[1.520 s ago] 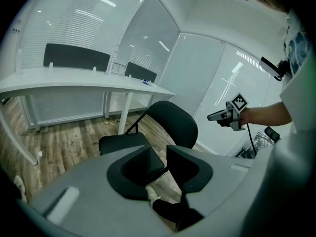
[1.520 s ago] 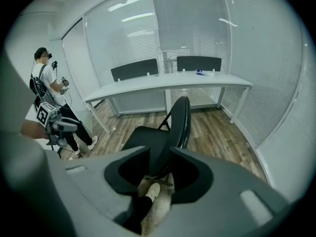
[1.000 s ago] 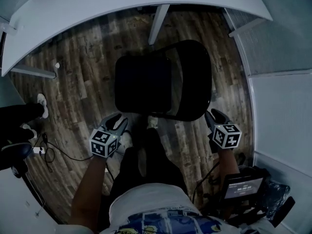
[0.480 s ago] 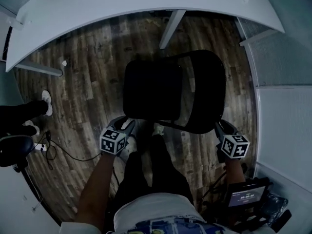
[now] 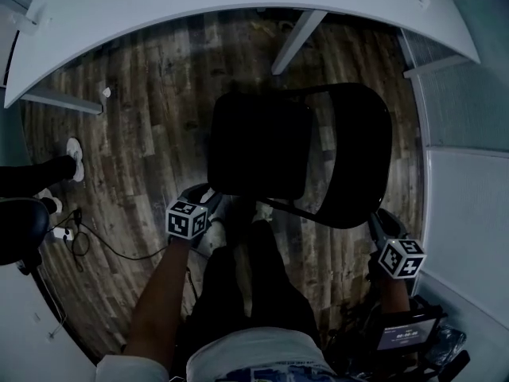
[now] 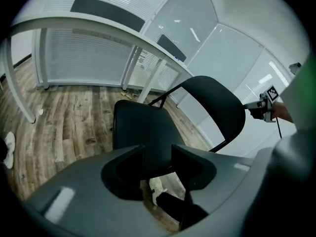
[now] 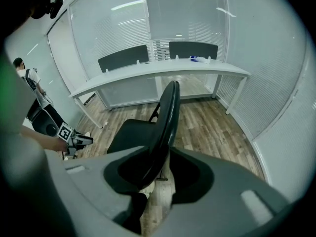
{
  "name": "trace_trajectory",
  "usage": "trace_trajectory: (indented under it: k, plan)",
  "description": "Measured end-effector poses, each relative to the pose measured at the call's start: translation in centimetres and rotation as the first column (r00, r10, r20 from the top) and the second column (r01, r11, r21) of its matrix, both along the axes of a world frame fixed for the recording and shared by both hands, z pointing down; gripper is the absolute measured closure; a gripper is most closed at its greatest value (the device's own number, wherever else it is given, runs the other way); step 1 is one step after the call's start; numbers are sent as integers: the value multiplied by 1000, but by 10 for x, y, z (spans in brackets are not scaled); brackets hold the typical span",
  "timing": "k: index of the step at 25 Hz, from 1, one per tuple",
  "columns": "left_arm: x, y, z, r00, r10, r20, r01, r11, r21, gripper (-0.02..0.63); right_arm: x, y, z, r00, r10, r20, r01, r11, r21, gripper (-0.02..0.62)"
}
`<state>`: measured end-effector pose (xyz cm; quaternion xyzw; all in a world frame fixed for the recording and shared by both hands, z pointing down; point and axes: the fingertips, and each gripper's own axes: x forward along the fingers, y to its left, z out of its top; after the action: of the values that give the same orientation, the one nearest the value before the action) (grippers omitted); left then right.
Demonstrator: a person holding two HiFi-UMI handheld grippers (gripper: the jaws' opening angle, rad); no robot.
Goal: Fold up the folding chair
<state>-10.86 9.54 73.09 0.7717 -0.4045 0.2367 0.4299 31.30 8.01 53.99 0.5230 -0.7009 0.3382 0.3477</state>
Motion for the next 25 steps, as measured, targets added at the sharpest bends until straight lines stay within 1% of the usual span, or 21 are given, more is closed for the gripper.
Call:
trace_trajectory:
  k: [2, 4, 9, 13, 18, 25]
  plan:
    - [-1, -1, 12, 1000, -7, -5, 7, 1000, -13, 426, -1, 1, 3, 1000, 14, 11, -14, 1000, -3, 477]
    - [0, 0, 22, 1000, 2, -2, -2, 1000, -26, 423, 0, 2, 3, 1000, 19, 3, -19, 1000, 0, 477]
    - [-5, -6, 45, 1000, -7, -13, 7, 999, -52, 400, 2, -1, 0, 999, 35, 6, -36, 999, 27, 477]
    - [-11, -4, 73, 1000, -19, -13, 18, 997, -81, 369, 1, 4, 7, 998, 49, 30, -50, 998, 33, 439]
    - [-21, -6, 98, 999, -38, -13, 37, 994, -107, 351, -2, 4, 11, 999, 40, 15, -41, 998, 49, 433]
    - [-28, -8, 135, 994, -101, -51, 94, 987, -133, 328, -5, -1, 10, 993, 83, 89, -88, 995, 54, 433]
